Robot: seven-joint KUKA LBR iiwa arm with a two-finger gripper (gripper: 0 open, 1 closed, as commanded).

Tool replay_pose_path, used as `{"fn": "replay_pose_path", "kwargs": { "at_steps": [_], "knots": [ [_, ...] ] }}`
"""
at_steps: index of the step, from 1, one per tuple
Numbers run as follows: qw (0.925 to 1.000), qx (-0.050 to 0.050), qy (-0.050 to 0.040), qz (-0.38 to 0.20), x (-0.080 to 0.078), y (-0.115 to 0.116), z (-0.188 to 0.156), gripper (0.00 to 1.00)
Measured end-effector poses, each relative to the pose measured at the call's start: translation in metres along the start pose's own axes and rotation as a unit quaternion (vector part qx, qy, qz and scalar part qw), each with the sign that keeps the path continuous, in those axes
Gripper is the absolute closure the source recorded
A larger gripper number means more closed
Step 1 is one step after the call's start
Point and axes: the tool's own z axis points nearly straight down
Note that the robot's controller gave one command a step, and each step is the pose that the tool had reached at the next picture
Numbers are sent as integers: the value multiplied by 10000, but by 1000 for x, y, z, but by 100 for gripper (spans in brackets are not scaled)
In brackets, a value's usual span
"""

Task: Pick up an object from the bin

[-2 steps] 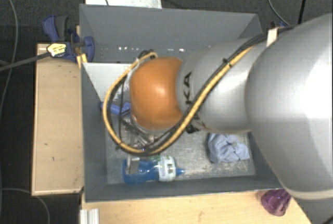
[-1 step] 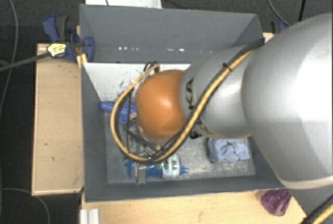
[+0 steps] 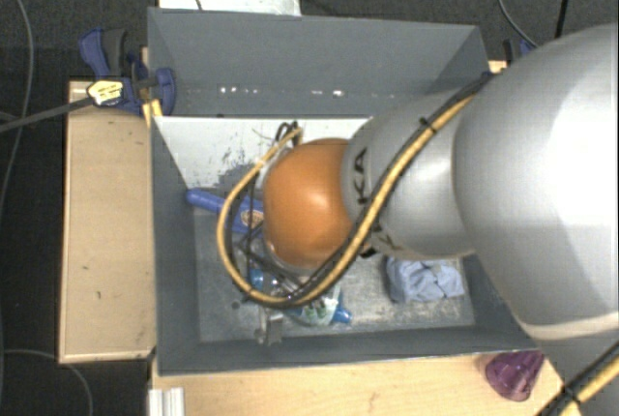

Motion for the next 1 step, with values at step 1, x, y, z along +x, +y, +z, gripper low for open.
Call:
{"fn": "replay_pose_path", "kwargs": {
  "at_steps": [1],
  "knots": [
    [9999, -10, 2, 121, 5, -28, -3, 0]
  ]
}}
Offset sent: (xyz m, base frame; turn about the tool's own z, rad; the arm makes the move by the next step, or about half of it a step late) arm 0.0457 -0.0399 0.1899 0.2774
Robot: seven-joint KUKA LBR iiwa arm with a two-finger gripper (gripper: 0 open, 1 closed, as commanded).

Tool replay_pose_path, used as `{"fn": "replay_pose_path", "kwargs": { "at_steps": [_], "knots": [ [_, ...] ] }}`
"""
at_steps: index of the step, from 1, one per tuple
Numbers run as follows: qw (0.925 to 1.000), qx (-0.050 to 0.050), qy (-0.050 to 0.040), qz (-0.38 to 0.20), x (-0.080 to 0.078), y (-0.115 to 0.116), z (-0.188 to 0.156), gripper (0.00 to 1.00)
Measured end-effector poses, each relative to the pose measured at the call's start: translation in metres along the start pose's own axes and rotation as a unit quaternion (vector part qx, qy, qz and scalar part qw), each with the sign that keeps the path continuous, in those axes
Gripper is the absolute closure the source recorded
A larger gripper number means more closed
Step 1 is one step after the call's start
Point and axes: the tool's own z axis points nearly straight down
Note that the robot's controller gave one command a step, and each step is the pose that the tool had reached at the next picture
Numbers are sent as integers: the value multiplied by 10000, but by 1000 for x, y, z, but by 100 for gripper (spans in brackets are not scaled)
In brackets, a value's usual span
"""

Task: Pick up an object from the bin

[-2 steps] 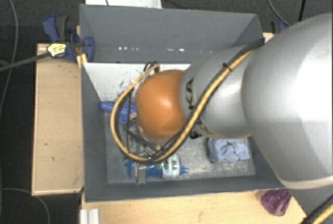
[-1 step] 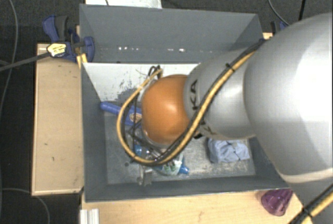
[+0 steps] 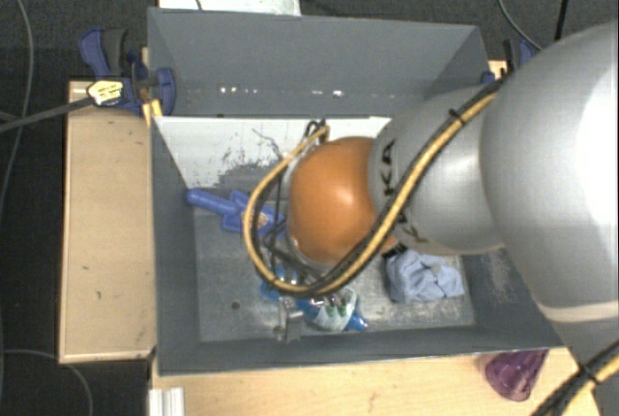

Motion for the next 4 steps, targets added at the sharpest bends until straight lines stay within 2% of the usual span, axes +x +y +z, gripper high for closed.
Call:
{"fn": "replay_pose_path", "kwargs": {
  "at_steps": [1, 2, 3, 4],
  "knots": [
    [9926, 14, 34, 1217, -8, -11, -41, 0],
    [9988, -2, -17, 499, -19, -34, -87, 0],
    [10000, 5, -34, 81, -15, -58, -62, 0],
    [9971, -1, -8, 759, -2, -55, -25, 0]
  ]
}}
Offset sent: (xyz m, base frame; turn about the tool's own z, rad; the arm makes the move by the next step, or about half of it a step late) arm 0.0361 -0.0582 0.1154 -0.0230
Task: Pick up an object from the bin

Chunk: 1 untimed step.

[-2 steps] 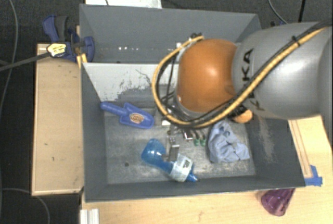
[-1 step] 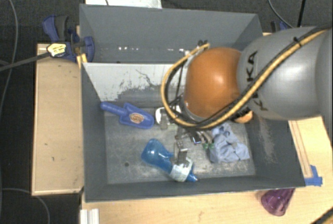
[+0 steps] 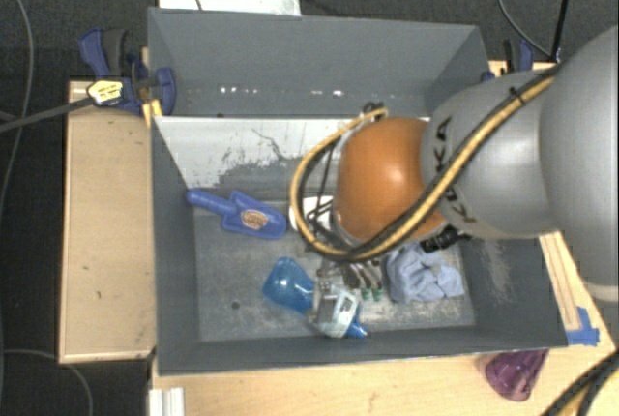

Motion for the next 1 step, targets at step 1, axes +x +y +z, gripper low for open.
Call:
{"fn": "replay_pose_path", "kwargs": {
  "at_steps": [1],
  "knots": [
    [9902, 2, -21, -1394, 10, 3, 31, 0]
  ]
}}
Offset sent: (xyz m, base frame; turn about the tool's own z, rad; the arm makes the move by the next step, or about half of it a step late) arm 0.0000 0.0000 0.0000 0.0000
